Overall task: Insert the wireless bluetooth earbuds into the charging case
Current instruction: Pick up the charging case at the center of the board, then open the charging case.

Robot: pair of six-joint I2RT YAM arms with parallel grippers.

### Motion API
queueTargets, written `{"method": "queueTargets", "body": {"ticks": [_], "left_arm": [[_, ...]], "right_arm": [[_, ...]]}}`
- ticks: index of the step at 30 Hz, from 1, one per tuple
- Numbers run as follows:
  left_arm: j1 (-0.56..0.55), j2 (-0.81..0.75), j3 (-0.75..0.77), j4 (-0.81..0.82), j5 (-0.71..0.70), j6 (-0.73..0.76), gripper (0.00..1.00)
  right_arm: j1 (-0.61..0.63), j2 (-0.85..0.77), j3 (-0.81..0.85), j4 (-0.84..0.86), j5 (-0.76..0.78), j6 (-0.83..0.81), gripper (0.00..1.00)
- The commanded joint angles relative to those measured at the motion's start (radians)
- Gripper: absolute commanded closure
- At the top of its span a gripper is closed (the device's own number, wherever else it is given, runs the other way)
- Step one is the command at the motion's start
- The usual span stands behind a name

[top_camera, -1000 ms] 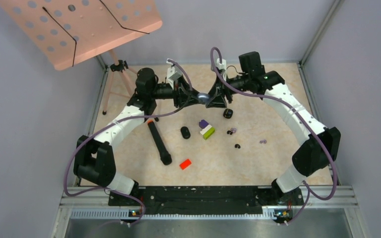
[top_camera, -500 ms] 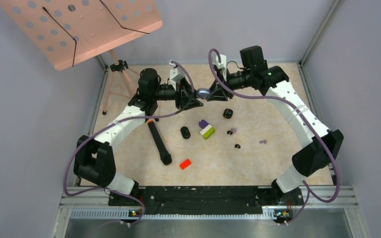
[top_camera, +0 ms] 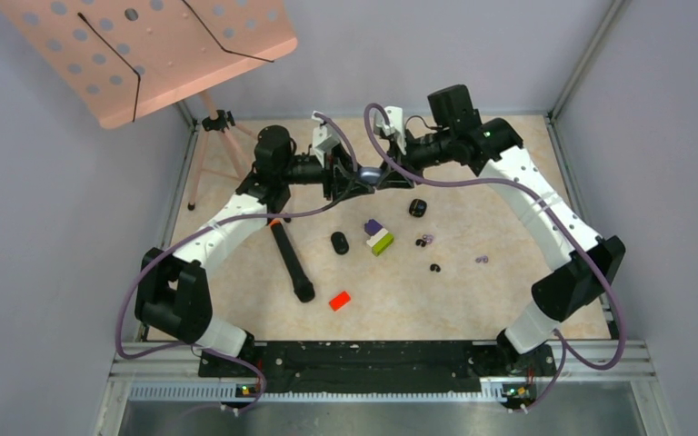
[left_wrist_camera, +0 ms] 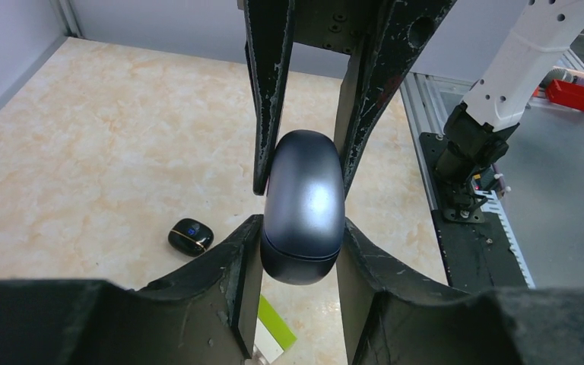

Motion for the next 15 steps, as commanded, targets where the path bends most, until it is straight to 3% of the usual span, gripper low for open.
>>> {"method": "queueTargets", "body": {"ticks": [1,4,10,12,15], "left_arm": [[-0.003,-0.019,-0.013,0.058,0.005,0.011,0.55],[-0.003,-0.018,-0.020,0.071,0.005,0.009,0.58],[-0.002,-0.010,-0.025,0.094,0.007,0.007,0.77],[-0.003,-0.007,-0.026,0.111,0.007,-0.005,0.85],[-0.003,-0.003,-0.032,0.130,0.007,-0.013,0.95]], "right_arm": [[0.014,0.018,0.072,-0.010,0.005,0.009,0.94],[0.013,0.032,0.097,-0.033,0.012,0.012,0.94],[0.013,0.045,0.109,-0.041,0.009,0.035,0.94],[0.013,0.049,0.108,-0.039,0.011,0.046,0.86],[0.014,0.057,0.107,-0.038,0.008,0.078,0.67]]}}
